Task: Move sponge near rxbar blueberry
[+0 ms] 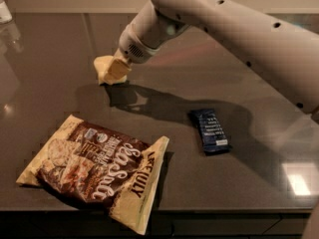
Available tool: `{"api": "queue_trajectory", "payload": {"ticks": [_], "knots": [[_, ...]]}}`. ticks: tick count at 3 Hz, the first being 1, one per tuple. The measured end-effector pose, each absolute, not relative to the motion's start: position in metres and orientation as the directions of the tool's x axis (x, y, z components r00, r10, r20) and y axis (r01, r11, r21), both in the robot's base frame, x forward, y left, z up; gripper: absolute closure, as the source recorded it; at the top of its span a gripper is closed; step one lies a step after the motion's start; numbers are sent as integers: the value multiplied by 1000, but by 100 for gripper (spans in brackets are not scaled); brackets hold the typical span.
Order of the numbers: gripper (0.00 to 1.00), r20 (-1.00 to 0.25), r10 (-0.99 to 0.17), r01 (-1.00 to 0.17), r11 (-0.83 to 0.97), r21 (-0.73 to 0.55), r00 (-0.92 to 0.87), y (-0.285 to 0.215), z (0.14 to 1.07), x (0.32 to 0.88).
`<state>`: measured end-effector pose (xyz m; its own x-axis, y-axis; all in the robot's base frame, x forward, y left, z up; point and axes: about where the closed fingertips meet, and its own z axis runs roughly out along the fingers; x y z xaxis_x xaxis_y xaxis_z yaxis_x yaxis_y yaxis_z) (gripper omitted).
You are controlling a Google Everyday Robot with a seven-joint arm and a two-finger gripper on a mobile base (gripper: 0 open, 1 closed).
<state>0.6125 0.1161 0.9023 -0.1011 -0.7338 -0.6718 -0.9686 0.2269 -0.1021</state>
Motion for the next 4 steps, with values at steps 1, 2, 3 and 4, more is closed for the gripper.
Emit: {"api": "queue_trajectory", "payload": {"ticks": [1, 2, 3, 4], "knots": [[100, -661, -741, -969, 233, -84, -121, 75, 918, 596], [100, -651, -745, -966, 248, -73, -142, 33, 926, 576], [100, -636, -753, -956, 282, -76, -172, -13, 924, 555], [100, -611, -758, -937, 342, -73, -229, -60, 912, 545]]}}
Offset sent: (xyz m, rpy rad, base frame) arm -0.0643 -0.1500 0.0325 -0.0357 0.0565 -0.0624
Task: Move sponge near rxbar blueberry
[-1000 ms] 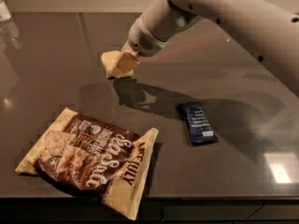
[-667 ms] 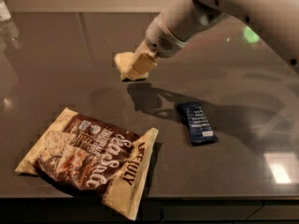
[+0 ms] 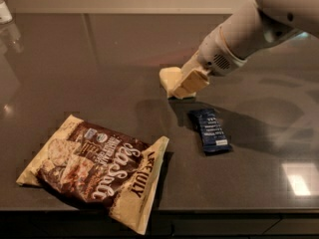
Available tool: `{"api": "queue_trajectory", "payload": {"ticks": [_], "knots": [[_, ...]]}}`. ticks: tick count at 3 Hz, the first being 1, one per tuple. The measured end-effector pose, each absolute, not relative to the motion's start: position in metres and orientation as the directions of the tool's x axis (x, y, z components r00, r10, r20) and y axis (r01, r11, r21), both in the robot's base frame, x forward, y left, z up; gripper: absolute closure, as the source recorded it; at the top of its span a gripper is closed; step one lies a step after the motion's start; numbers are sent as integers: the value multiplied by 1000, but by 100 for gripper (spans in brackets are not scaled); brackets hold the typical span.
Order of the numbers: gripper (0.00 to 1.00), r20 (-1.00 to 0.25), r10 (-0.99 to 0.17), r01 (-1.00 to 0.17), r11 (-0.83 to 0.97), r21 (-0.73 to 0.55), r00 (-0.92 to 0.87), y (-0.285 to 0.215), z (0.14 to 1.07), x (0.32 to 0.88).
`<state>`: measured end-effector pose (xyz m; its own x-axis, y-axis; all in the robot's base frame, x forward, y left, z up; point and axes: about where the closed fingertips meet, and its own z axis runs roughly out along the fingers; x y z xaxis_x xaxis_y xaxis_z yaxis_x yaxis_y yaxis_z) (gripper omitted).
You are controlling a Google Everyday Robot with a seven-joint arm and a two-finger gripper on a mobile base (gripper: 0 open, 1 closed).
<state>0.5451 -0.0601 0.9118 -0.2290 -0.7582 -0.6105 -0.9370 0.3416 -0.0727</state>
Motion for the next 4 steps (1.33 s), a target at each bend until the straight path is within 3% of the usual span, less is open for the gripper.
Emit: {"api": "queue_trajectory", "payload": {"ticks": [2, 3, 4], "knots": [[100, -570, -753, -892, 446, -75, -329, -124, 891, 549], [85, -554, -749, -875, 478, -73, -363, -142, 880, 550], [62, -549, -743, -866, 496, -68, -382, -152, 874, 552]]}}
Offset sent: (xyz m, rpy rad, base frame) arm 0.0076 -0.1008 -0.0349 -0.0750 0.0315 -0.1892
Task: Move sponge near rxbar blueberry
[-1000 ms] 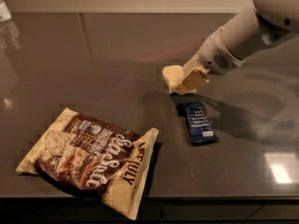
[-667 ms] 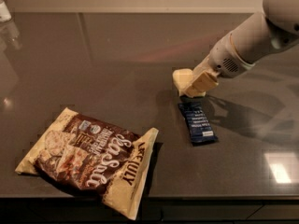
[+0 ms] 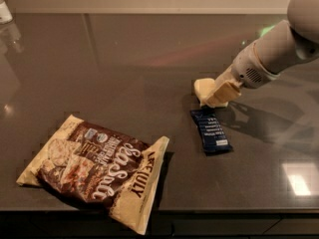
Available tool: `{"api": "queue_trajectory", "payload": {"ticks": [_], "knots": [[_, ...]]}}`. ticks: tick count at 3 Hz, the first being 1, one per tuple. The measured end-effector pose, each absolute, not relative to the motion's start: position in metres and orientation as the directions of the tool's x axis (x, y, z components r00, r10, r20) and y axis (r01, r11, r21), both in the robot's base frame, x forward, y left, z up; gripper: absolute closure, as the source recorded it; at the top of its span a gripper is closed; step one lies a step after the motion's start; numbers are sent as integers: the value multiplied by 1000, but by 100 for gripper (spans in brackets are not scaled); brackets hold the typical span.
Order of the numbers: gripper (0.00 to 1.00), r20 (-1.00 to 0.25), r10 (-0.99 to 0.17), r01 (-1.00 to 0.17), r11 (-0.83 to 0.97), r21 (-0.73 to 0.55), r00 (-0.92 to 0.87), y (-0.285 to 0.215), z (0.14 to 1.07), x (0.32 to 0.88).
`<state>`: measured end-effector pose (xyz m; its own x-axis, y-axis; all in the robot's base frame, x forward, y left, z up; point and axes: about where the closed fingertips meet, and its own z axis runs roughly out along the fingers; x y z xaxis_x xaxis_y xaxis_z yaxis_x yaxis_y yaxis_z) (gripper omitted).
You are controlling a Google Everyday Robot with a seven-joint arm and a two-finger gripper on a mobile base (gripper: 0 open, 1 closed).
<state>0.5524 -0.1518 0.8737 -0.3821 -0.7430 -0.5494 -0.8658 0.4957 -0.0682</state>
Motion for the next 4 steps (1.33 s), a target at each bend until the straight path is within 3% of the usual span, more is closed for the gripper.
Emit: {"api": "queue_trajectory", "payload": {"ticks": [2, 3, 4], "knots": [[15, -561, -735, -870, 490, -52, -380, -155, 878, 551], [0, -575, -729, -882, 471, -30, -370, -154, 886, 547], [0, -576, -729, -882, 470, -29, -369, -154, 886, 547]]}}
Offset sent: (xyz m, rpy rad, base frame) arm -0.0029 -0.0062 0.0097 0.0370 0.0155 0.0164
